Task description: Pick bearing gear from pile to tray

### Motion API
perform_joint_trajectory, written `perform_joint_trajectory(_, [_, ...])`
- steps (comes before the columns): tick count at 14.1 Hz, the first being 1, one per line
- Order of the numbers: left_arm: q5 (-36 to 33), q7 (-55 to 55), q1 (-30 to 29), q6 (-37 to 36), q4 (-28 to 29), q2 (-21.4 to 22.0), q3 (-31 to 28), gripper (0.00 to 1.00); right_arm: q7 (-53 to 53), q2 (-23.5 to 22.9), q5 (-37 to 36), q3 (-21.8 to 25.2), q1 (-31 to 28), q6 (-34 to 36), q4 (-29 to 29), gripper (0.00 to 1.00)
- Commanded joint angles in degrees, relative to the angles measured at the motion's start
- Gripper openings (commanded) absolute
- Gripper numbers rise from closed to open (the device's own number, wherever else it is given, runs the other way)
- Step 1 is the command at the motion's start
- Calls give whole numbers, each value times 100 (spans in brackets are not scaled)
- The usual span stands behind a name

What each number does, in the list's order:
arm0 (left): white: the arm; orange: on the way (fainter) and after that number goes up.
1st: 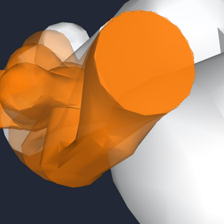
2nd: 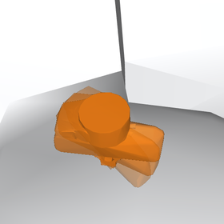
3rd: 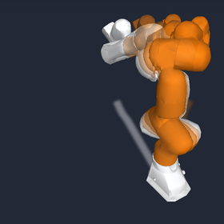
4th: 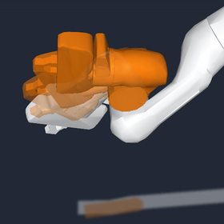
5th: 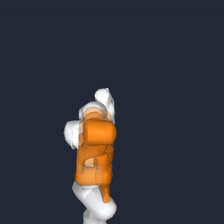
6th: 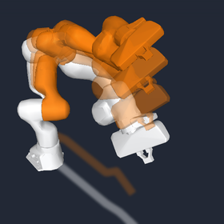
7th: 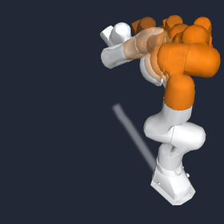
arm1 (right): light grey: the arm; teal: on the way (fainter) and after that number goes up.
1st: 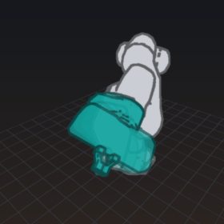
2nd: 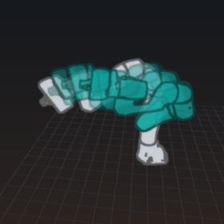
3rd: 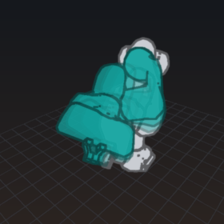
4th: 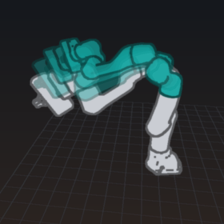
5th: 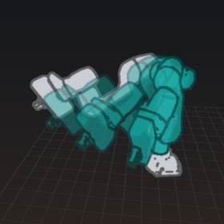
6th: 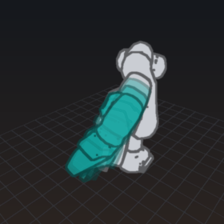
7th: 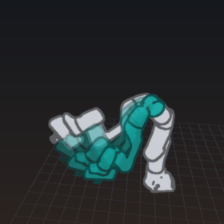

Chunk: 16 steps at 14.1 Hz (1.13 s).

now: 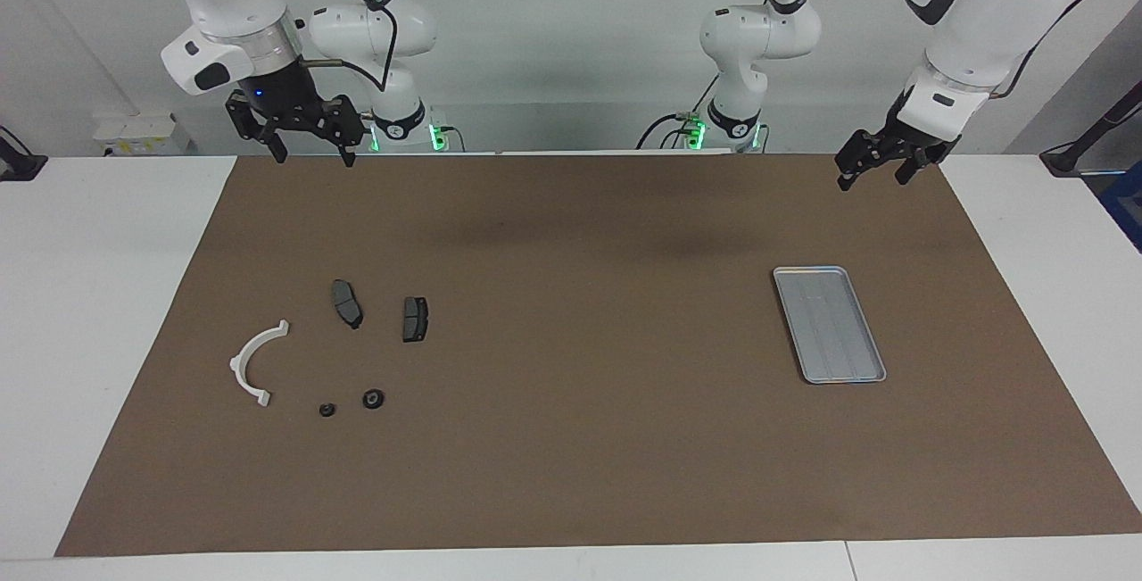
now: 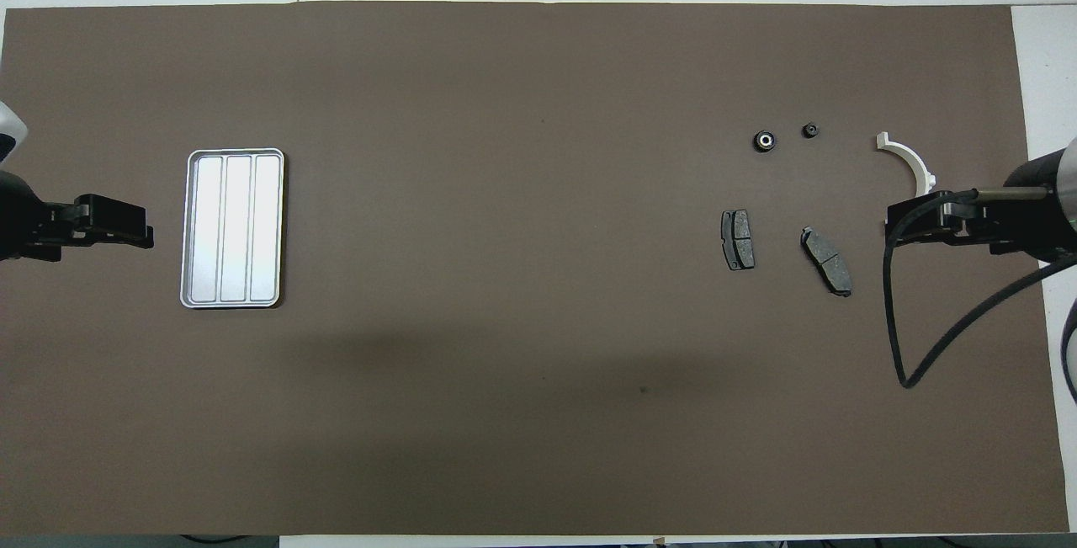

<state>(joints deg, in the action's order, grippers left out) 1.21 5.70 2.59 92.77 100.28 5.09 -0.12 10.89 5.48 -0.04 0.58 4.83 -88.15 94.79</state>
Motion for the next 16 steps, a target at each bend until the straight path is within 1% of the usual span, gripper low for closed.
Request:
perform_joint_trajectory(1, [-16,10,23,75,88,98,-14,100,-184,111,127,-14,-114,-133,198,100])
perform_joint_trajectory(3, [-16,10,23,75,88,98,-14,100,-175,181,127,-14,-114,-133,381,100])
perform_joint_trajectory(4, [-16,10,23,75,80,98,-14,100,-175,260,127,-14,-114,-150,565,100])
perform_joint_trajectory(5, [-16,10,23,75,80,98,-14,100,-183,313,127,-14,-114,-289,706,100])
perform_joint_trajectory(8, [-16,10,23,75,80,98,-14,100,-166,305,118,-14,-44,-852,1093,100])
perform_joint_trajectory(12, [-16,10,23,75,88,98,-14,100,-35,235,118,-14,-88,-1888,1919,100])
perform_joint_trajectory(13, [-16,10,23,66,88,98,-14,100,-34,121,118,-14,-88,-2178,2103,100])
perform_joint_trajectory(16, [-16,10,23,75,88,98,-14,100,44,-458,118,-23,-35,-2925,2141,100])
